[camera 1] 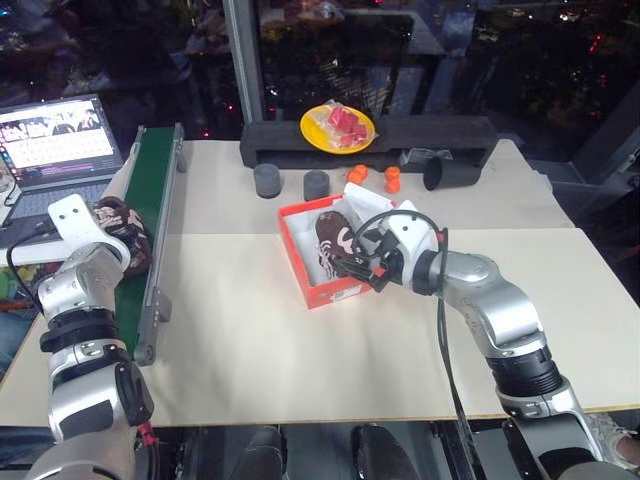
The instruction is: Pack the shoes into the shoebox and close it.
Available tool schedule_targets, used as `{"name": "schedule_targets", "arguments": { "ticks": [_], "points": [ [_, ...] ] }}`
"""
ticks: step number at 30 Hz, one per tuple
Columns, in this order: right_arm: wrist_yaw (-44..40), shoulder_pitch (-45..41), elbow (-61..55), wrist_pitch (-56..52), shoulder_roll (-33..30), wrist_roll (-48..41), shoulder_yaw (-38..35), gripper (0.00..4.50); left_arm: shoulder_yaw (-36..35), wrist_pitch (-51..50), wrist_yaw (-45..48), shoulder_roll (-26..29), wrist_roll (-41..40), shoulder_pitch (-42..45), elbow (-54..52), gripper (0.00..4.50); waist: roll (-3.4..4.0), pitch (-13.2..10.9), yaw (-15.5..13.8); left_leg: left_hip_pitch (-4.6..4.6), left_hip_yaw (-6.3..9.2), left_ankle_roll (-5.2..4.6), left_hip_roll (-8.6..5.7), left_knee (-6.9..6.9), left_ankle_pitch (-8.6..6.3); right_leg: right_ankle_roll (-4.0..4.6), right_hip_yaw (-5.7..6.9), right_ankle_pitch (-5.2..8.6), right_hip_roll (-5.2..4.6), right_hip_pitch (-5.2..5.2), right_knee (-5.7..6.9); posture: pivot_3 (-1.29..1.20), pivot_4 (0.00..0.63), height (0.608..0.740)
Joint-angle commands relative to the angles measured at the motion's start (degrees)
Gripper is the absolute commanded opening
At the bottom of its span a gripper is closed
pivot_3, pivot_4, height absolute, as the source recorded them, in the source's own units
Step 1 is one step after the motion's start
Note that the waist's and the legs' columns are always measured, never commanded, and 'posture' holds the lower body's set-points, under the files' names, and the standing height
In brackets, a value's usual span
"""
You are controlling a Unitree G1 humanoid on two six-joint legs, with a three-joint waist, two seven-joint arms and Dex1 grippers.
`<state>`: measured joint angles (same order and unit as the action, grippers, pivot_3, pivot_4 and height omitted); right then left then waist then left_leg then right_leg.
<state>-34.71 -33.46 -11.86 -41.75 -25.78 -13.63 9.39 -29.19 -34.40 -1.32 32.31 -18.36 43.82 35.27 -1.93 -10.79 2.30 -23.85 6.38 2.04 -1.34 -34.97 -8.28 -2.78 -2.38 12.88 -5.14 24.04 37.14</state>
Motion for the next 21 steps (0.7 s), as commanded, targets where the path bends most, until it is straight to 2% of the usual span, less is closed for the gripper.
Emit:
{"name": "schedule_targets", "arguments": {
  "ticks": [1,4,9,13,15,20,21],
  "points": [
    [0.39,-1.48,-2.10,-0.34,-0.32,-0.16,-1.41,4.50,0.29,1.73,0.21,-0.02,-0.27,0.26,-4.17,1.36,0.00,0.00,-0.06,0.00,0.00,0.01,0.00,-0.01,0.01,-0.01,0.00,-0.01,0.00,0.00,-0.01,0.00,0.150,0.740],
    [0.40,-1.78,-1.87,-0.48,-0.15,-0.20,-1.28,4.50,0.63,4.53,0.87,-0.07,-0.11,1.11,-5.92,0.69,-0.03,0.01,-0.09,-0.01,0.00,0.02,0.00,-0.03,0.01,-0.02,0.00,-0.02,0.00,0.00,-0.02,0.00,0.150,0.740],
    [1.34,-3.35,-1.30,-2.04,2.17,-2.94,-4.00,4.50,3.52,5.05,5.59,-2.10,-2.11,3.52,-11.63,0.69,-0.05,0.01,0.07,-0.15,0.00,0.03,0.00,0.00,0.01,-0.01,-0.01,-0.03,-0.01,0.11,-0.04,0.00,0.150,0.740],
    [5.03,-7.06,-0.27,-7.10,7.65,-9.33,-11.85,4.50,8.31,-0.09,13.44,-6.46,-7.73,5.38,-20.67,0.69,-0.05,0.01,-0.17,-0.30,0.01,0.03,-0.03,-0.11,0.01,-0.05,0.00,-0.07,-0.03,0.14,-0.06,0.00,0.150,0.740],
    [8.61,-10.55,1.28,-10.19,11.45,-14.35,-18.32,4.50,11.92,-5.10,16.89,-9.86,-12.06,6.17,-26.70,0.69,-0.05,0.01,-0.09,-0.33,0.01,0.02,-0.06,-0.14,0.01,-0.09,-0.01,-0.09,-0.05,0.12,-0.10,0.00,0.150,0.740],
    [13.84,-15.20,3.82,-14.94,15.68,-22.40,-27.40,4.50,13.98,-11.88,16.26,-17.35,-17.98,8.01,-31.91,0.69,-0.05,0.01,0.21,-0.35,0.01,0.01,-0.07,-0.12,0.00,-0.11,-0.02,-0.10,-0.06,0.14,-0.11,0.00,0.150,0.740],
    [16.48,-16.68,5.46,-16.51,17.25,-25.93,-31.29,4.50,15.74,-12.76,17.38,-18.36,-18.39,8.30,-32.76,0.69,-0.05,0.01,0.49,-0.33,0.01,0.00,-0.07,-0.09,0.00,-0.11,-0.03,-0.10,-0.06,0.14,-0.11,0.00,0.150,0.740]
  ]
}}
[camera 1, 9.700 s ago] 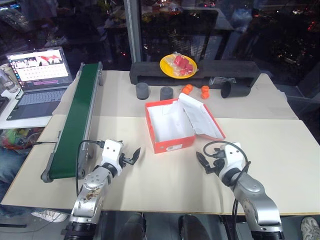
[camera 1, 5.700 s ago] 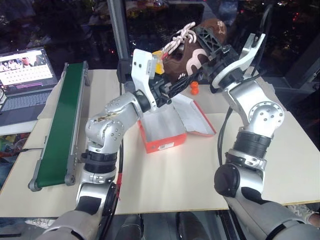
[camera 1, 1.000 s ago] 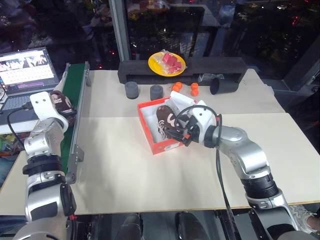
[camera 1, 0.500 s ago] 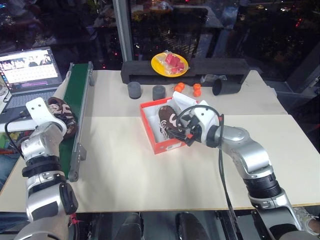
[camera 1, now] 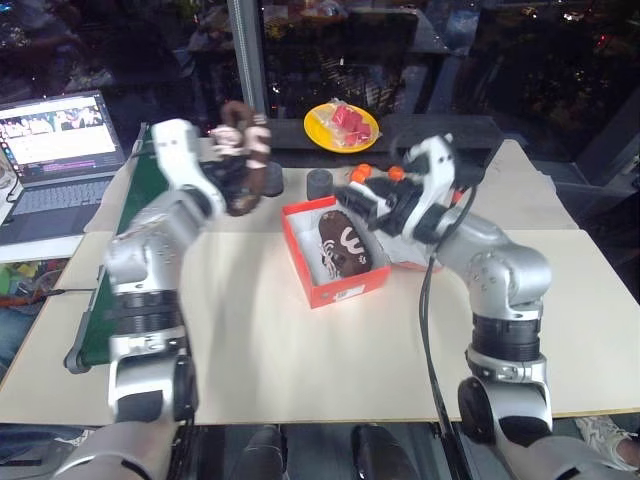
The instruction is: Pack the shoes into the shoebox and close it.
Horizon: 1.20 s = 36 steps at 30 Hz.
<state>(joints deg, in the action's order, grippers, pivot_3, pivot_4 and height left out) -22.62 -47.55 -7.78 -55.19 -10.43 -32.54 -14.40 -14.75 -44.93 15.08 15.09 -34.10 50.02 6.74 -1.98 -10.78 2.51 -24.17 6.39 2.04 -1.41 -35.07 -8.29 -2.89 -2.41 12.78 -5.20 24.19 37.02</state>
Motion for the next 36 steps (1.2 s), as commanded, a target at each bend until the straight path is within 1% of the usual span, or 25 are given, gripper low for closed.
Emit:
{"name": "schedule_targets", "arguments": {
  "ticks": [1,3,6,8,15,18,21,25,33,34,36],
  "points": [
    [7.09,-4.07,3.78,-4.46,2.40,-9.33,-11.18,4.50,3.08,-3.14,1.82,-2.79,-3.32,2.93,-4.72,0.69,0.01,0.00,0.63,0.01,-0.02,-0.02,0.02,0.01,-0.01,0.00,-0.03,0.00,0.02,0.02,0.02,0.00,0.150,0.740],
    [11.22,-5.89,7.01,-6.25,2.55,-12.16,-16.00,4.50,5.52,-4.12,3.19,-4.71,-4.06,4.24,-5.32,0.69,0.02,-0.01,0.46,0.01,-0.03,-0.03,0.03,0.02,0.00,0.02,-0.05,-0.01,0.04,0.05,0.08,0.00,0.150,0.740],
    [14.07,-6.41,7.71,-6.89,1.83,-14.01,-17.75,4.50,5.51,-4.89,3.22,-6.23,-4.95,5.92,-4.41,0.69,0.02,-0.01,0.46,0.00,-0.05,-0.03,0.00,-0.01,0.00,0.03,-0.06,-0.01,0.03,0.03,0.05,0.00,0.150,0.740],
    [15.17,-6.06,7.17,-7.25,1.41,-14.80,-17.78,4.50,5.20,-5.89,2.73,-7.83,-6.19,6.84,-3.52,0.69,0.07,-0.03,0.70,-0.01,-0.06,-0.04,0.02,0.02,0.00,0.03,-0.07,-0.01,0.04,0.05,0.04,0.00,0.150,0.740],
    [18.80,-4.34,5.13,-6.84,1.40,-17.51,-17.46,4.50,7.20,-7.88,3.70,-10.88,-6.55,6.99,-3.87,0.69,0.08,-0.04,0.95,-0.01,-0.07,-0.06,0.01,0.00,-0.01,0.01,-0.08,0.00,0.04,0.02,0.03,0.00,0.150,0.740],
    [20.02,-4.17,3.53,-7.12,1.64,-19.58,-17.50,4.50,7.44,-7.50,3.82,-11.31,-5.56,6.90,-3.10,0.69,0.09,-0.04,0.92,-0.03,-0.07,-0.06,-0.01,-0.01,-0.01,0.00,-0.08,0.01,0.02,0.02,0.01,0.00,0.150,0.740],
    [21.61,-4.50,0.41,-9.42,1.37,-24.32,-18.10,4.50,7.46,-6.87,3.88,-10.97,-4.49,6.74,-2.05,0.69,0.09,-0.04,0.94,-0.04,-0.07,-0.06,0.00,0.01,-0.01,0.00,-0.08,0.01,0.03,0.04,0.01,0.00,0.150,0.740],
    [22.18,-3.87,-1.55,-11.14,0.56,-27.47,-16.40,4.50,7.44,-6.86,3.82,-11.10,-4.49,6.68,-1.82,0.69,0.09,-0.04,0.82,-0.05,-0.07,-0.06,0.00,0.02,-0.01,0.00,-0.07,0.01,0.03,0.02,-0.02,0.00,0.150,0.740],
    [22.87,-2.43,-1.10,-9.34,0.34,-27.76,-13.75,4.50,7.81,-8.03,3.47,-12.82,-5.63,6.64,-3.32,0.69,0.10,-0.05,0.88,-0.04,-0.07,-0.06,0.01,0.00,-0.01,-0.01,-0.08,0.01,0.04,0.01,-0.03,0.00,0.150,0.740],
    [22.98,-2.39,-0.79,-8.91,0.28,-27.55,-13.76,4.00,7.74,-8.21,3.48,-12.86,-5.73,6.65,-3.44,0.66,0.10,-0.05,0.83,-0.05,-0.07,-0.06,0.00,0.00,-0.01,-0.01,-0.07,0.01,0.04,0.02,-0.03,0.00,0.150,0.740],
    [22.98,-2.37,-0.11,-7.73,0.12,-27.13,-13.81,3.44,7.47,-8.65,3.40,-12.89,-5.94,6.64,-3.65,0.66,0.10,-0.05,0.79,-0.07,-0.07,-0.07,0.00,0.00,-0.01,-0.01,-0.07,0.01,0.03,0.02,-0.04,0.00,0.150,0.740]
  ]
}}
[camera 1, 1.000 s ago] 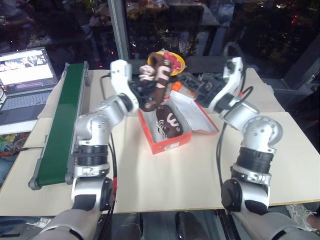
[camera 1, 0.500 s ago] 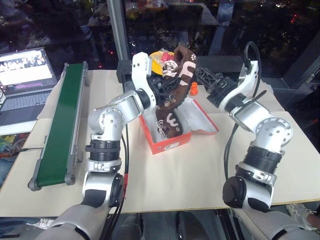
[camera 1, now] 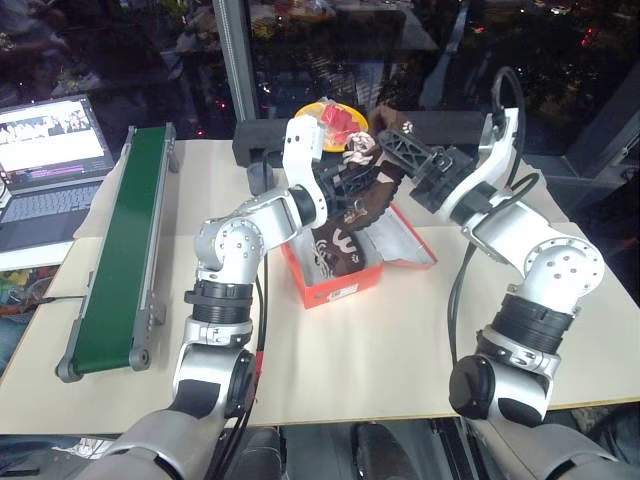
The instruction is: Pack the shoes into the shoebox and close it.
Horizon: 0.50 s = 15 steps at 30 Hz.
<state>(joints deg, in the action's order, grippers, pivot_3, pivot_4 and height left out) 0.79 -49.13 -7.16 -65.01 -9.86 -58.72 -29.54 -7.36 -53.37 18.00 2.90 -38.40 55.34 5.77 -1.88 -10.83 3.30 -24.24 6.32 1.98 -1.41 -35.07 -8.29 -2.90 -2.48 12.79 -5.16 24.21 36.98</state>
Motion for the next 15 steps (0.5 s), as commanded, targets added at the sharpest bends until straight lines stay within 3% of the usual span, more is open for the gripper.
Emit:
{"name": "schedule_targets", "arguments": {
  "ticks": [1,2,8,10,15],
  "points": [
    [-0.54,-0.85,-0.42,2.63,-0.52,-0.82,1.33,3.12,-0.07,-0.43,0.44,-0.70,-1.75,1.32,-2.74,0.66,0.00,0.00,0.01,0.01,0.00,0.00,0.00,0.00,0.00,0.00,0.00,0.00,0.00,0.00,0.00,0.00,0.150,0.740],
    [-0.68,-0.94,-0.09,3.14,-0.60,-0.73,1.39,2.95,-0.25,-0.62,0.39,-0.72,-1.84,1.34,-2.79,0.66,0.00,0.00,0.01,0.01,0.00,0.00,0.00,0.00,0.00,0.00,0.00,0.00,0.01,0.00,0.00,0.00,0.150,0.740],
    [-1.06,-1.88,2.08,6.00,-0.63,0.02,2.43,0.88,-0.12,-1.32,0.68,-0.05,-1.37,1.65,-2.84,0.66,0.00,0.00,0.07,0.02,0.00,0.00,0.01,0.00,0.00,0.00,0.00,0.00,0.01,0.00,0.00,0.00,0.150,0.740],
    [-1.16,-2.05,2.72,6.67,-0.84,0.09,2.91,0.46,0.07,-0.60,0.74,0.47,-0.54,1.90,-2.48,0.66,0.00,0.00,0.05,0.01,0.00,0.00,0.01,0.01,0.00,0.00,0.00,0.00,0.01,0.00,0.00,0.00,0.150,0.740],
    [-1.34,-2.74,4.31,8.32,-1.64,0.96,3.74,0.37,-4.07,9.20,-1.04,4.06,3.95,6.46,4.83,2.45,0.01,0.00,-0.11,0.00,0.00,0.00,0.00,-0.01,0.00,0.00,0.00,0.00,0.01,0.01,0.00,0.00,0.150,0.740]
  ]
}}
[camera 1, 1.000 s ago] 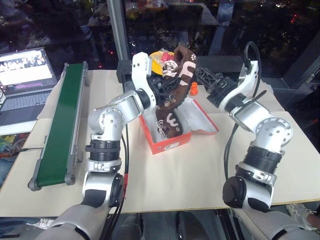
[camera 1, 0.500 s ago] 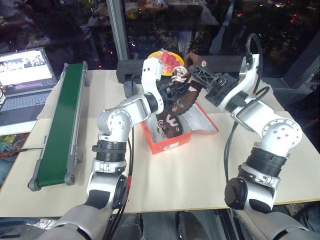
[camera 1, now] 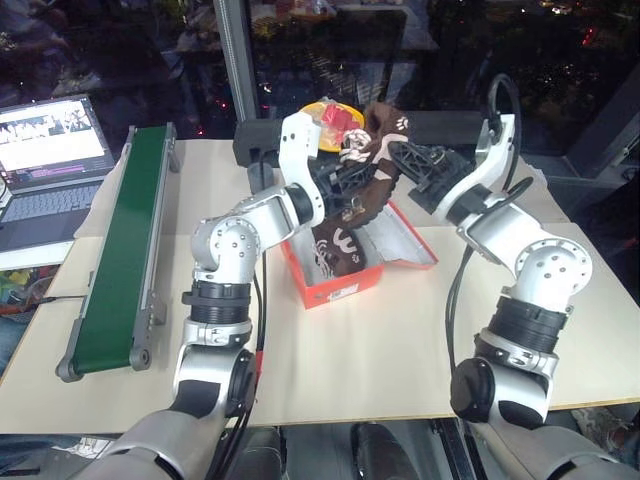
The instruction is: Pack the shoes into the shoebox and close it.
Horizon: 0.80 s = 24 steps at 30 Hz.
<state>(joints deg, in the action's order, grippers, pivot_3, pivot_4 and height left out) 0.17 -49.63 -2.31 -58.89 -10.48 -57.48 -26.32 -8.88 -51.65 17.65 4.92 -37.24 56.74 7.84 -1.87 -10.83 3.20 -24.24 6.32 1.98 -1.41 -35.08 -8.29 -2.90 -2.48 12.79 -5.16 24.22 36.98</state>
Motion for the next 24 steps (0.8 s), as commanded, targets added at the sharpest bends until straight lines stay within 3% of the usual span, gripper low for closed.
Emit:
{"name": "schedule_targets", "arguments": {
  "ticks": [1,4,10,14,16,24],
  "points": [
    [-0.71,-2.40,-0.28,2.65,-1.31,0.21,0.71,0.36,-3.40,9.65,-1.25,3.53,4.15,6.02,4.94,2.76,0.00,0.00,-0.01,0.01,0.00,0.00,0.00,-0.01,0.00,0.00,0.00,0.00,0.01,0.01,0.00,0.00,0.150,0.740],
    [-0.39,-3.93,1.74,4.57,-2.75,2.83,1.74,0.35,-4.47,15.49,1.10,11.04,8.09,6.28,10.42,3.84,0.00,0.00,0.43,0.04,-0.02,0.00,0.01,0.05,0.00,0.00,-0.01,0.00,0.01,0.01,-0.02,0.00,0.150,0.740],
    [-7.27,-8.19,9.21,6.32,-7.62,10.07,9.32,0.34,-4.82,15.06,5.25,20.93,9.37,1.21,10.57,3.87,0.10,-0.06,0.85,0.02,-0.09,-0.01,0.03,0.24,-0.01,0.00,-0.10,0.02,0.02,0.15,-0.02,0.00,0.150,0.740],
    [-13.20,-12.86,17.88,9.73,-7.93,15.25,12.73,0.34,-5.69,12.80,7.89,25.09,8.81,-2.50,7.35,3.87,0.11,-0.07,0.77,-0.04,-0.09,-0.03,0.00,0.19,-0.02,-0.02,-0.09,0.02,-0.02,0.14,-0.10,0.00,0.150,0.740],
    [-18.09,-16.93,26.60,13.04,-7.19,20.77,18.18,0.34,-5.69,9.99,9.69,27.51,8.02,-6.94,1.67,3.87,0.11,-0.07,0.70,-0.06,-0.08,-0.03,0.03,0.21,-0.02,-0.02,-0.03,0.02,0.00,0.14,-0.10,0.00,0.150,0.740],
    [-32.59,-25.81,48.93,22.93,-2.09,30.50,24.62,0.34,-3.63,3.08,10.73,28.74,5.14,-18.38,-16.37,3.87,0.13,-0.08,0.76,-0.04,-0.09,-0.02,0.03,0.27,-0.03,-0.01,-0.08,0.01,0.00,0.16,-0.13,0.00,0.150,0.740]
  ]
}}
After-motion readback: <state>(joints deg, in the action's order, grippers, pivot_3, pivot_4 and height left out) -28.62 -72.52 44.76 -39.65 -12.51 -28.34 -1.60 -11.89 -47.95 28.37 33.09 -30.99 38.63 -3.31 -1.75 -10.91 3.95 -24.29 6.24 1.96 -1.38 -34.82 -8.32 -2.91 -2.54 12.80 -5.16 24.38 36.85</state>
